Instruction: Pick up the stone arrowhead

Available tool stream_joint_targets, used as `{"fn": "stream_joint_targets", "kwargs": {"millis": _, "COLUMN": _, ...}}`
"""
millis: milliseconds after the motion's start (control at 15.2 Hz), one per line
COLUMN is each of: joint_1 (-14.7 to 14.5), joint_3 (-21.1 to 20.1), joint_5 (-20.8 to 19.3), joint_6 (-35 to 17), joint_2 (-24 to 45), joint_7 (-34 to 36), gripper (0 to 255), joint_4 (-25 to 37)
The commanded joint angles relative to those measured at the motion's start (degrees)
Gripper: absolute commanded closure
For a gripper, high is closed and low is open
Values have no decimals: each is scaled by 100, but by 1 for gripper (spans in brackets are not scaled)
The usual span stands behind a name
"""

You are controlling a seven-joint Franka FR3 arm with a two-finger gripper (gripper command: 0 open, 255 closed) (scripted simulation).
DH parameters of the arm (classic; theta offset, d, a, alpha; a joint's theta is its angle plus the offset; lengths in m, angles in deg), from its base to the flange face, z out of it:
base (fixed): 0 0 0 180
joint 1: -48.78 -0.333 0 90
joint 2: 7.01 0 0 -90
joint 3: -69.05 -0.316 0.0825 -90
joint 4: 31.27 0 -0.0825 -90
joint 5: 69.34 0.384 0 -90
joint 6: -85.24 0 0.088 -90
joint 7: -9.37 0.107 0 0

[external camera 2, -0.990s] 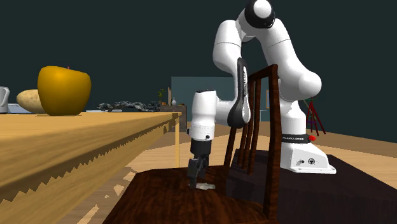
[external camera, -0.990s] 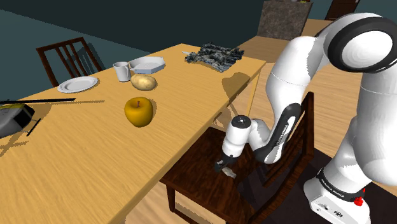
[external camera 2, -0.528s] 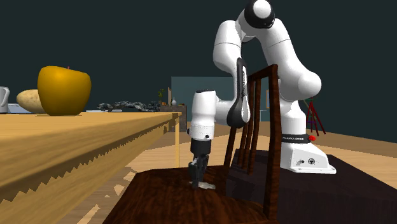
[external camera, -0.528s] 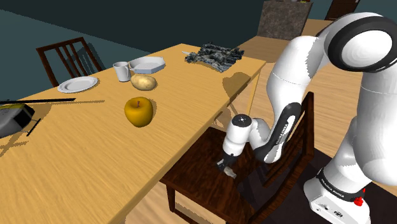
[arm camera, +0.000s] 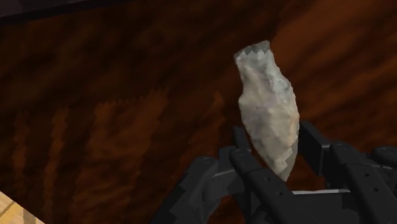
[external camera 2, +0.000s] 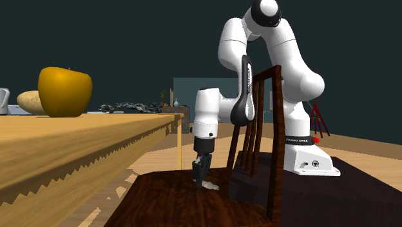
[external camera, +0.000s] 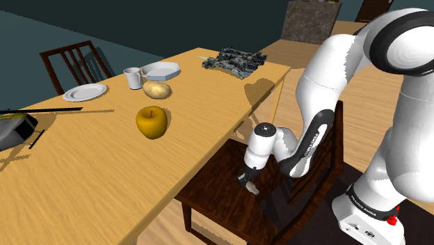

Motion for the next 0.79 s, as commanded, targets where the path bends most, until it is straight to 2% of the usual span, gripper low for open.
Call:
{"fn": "stream_joint_targets", "kwargs": {"millis": 0, "joint_1": 257, "joint_3": -384, "joint_5": 257, "joint_6": 181, "joint_2": -236, "joint_7": -247, "gripper": 255, "joint_4": -199}}
{"fn": "stream_joint_targets", "kwargs": {"millis": 330, "joint_1": 831, "joint_3": -1133, "joint_5": 1093, "joint_6": 553, "joint_2": -785, "joint_7": -915, "gripper": 255, "joint_4": -378}}
{"fn": "stream_joint_targets", "kwargs": {"millis": 594, "joint_1": 1130, "joint_3": -1619, "joint_5": 1926, "joint_6": 860, "joint_2": -1243, "joint_7": -1543, "gripper": 255, "joint_4": -484}}
{"fn": "stream_joint_targets", "kwargs": {"millis": 726, "joint_1": 1124, "joint_3": -1621, "joint_5": 1963, "joint_6": 871, "joint_2": -1261, "joint_7": -1571, "gripper": 255, "joint_4": -487}}
